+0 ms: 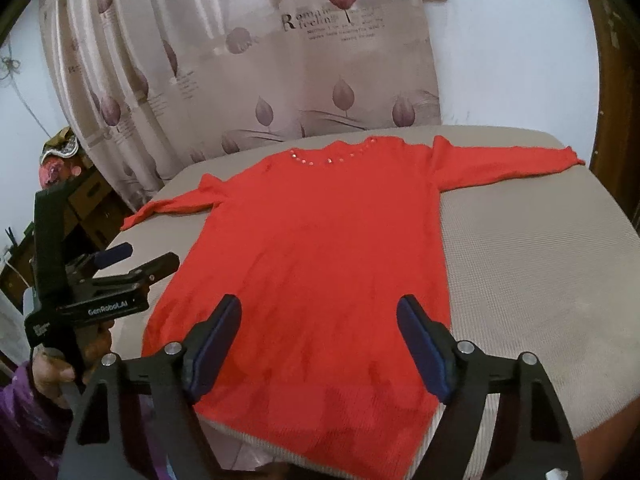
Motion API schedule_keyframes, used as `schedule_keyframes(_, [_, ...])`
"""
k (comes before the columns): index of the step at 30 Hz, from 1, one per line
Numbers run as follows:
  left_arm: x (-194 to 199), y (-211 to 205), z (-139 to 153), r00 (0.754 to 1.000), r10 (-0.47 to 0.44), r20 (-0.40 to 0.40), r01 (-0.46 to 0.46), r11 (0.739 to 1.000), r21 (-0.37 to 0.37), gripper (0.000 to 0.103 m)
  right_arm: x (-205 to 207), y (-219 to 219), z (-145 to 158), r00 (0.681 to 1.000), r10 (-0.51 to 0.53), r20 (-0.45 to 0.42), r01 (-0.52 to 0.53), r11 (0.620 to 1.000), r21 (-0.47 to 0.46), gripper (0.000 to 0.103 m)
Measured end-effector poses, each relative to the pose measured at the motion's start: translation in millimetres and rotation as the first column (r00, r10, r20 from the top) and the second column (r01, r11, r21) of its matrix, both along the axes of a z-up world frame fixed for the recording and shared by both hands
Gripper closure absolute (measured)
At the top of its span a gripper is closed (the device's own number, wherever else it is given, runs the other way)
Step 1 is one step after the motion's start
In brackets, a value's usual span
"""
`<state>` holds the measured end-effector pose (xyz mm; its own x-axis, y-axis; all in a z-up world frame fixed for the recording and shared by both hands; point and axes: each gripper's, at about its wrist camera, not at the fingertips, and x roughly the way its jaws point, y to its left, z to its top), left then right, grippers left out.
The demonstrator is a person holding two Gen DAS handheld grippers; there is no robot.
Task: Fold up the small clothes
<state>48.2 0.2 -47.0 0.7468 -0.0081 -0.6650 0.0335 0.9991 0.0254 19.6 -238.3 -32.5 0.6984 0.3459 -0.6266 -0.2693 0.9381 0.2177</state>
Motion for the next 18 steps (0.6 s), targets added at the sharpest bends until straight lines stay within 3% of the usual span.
schedule_keyframes(5, [22.5,-3.2,-11.9,0.999,-0.026,-0.021,0.026,1.000,0.002,0.000,38.5,-23.8,-5.9,0.999,-0.022,-0.035,0.024,0.998,0.050,0.027])
schedule_keyframes(10, [43.6,-9.6,-23.3,0.999,-0.028,-0.043,0.029,0.999,0.023,0.000,83.8,-73.4,-13.7,0.988,-0.109,-0.110,0.128,0.975,0.181,0.027])
schedule_keyframes(18, [68.2,-16.1,-38.8,0.997,-0.015,-0.073,0.018,0.999,0.043,0.000,130.7,-106.7,-19.2,0.974,-0.180,-0.135,0.202,0.965,0.170,0.027])
